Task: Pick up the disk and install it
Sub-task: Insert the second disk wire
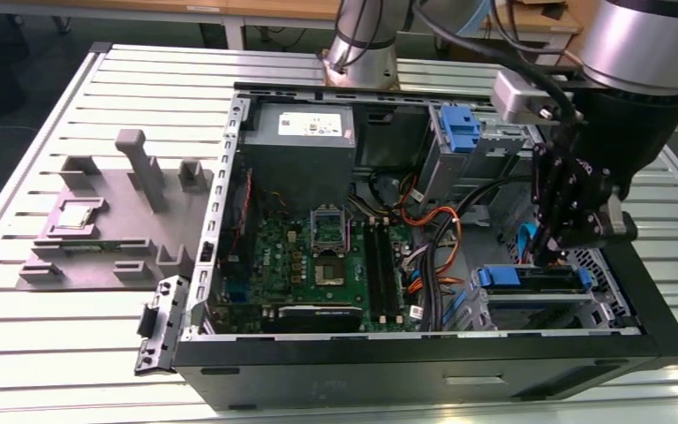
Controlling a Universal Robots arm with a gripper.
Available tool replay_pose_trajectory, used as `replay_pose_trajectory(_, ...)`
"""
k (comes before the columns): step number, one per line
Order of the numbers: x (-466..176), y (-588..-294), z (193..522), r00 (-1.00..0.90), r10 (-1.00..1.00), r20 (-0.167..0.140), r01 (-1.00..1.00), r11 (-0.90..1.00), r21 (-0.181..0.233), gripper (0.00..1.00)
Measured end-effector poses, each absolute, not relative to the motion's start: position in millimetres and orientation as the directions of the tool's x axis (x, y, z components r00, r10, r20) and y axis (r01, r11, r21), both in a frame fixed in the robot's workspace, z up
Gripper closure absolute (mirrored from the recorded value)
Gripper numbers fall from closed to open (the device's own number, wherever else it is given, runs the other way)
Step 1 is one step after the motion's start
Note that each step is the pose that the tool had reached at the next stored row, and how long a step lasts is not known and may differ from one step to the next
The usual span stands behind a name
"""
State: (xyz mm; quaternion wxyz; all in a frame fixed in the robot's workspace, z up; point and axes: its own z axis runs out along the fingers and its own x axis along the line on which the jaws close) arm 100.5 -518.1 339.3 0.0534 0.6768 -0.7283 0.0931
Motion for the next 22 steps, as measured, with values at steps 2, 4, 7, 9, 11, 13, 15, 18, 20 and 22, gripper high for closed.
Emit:
replay_pose_trajectory(2, 100.4, -520.5, 339.0, -0.079, -0.979, 0.186, -0.996, 0.068, -0.064, 0.84)
replay_pose_trajectory(4, 100.2, -523.0, 338.8, -0.079, -0.983, 0.168, -0.996, 0.069, -0.065, 0.84)
replay_pose_trajectory(7, 100.1, -527.0, 338.6, -0.079, -0.986, 0.144, -0.995, 0.070, -0.066, 0.84)
replay_pose_trajectory(9, 99.8, -529.9, 338.4, -0.080, -0.988, 0.133, -0.995, 0.071, -0.068, 0.84)
replay_pose_trajectory(11, 99.2, -532.5, 338.2, -0.080, -0.989, 0.123, -0.995, 0.072, -0.071, 0.84)
replay_pose_trajectory(13, 98.8, -533.1, 338.3, -0.080, -0.989, 0.121, -0.995, 0.072, -0.072, 0.84)
replay_pose_trajectory(15, 98.1, -533.7, 338.3, -0.080, -0.989, 0.121, -0.995, 0.072, -0.072, 0.84)
replay_pose_trajectory(18, 97.5, -534.3, 338.3, -0.080, -0.989, 0.120, -0.995, 0.072, -0.072, 0.84)
replay_pose_trajectory(20, 97.4, -534.3, 338.3, -0.080, -0.989, 0.120, -0.995, 0.072, -0.072, 0.84)
replay_pose_trajectory(22, 97.4, -534.3, 338.3, -0.080, -0.989, 0.120, -0.995, 0.072, -0.072, 0.84)
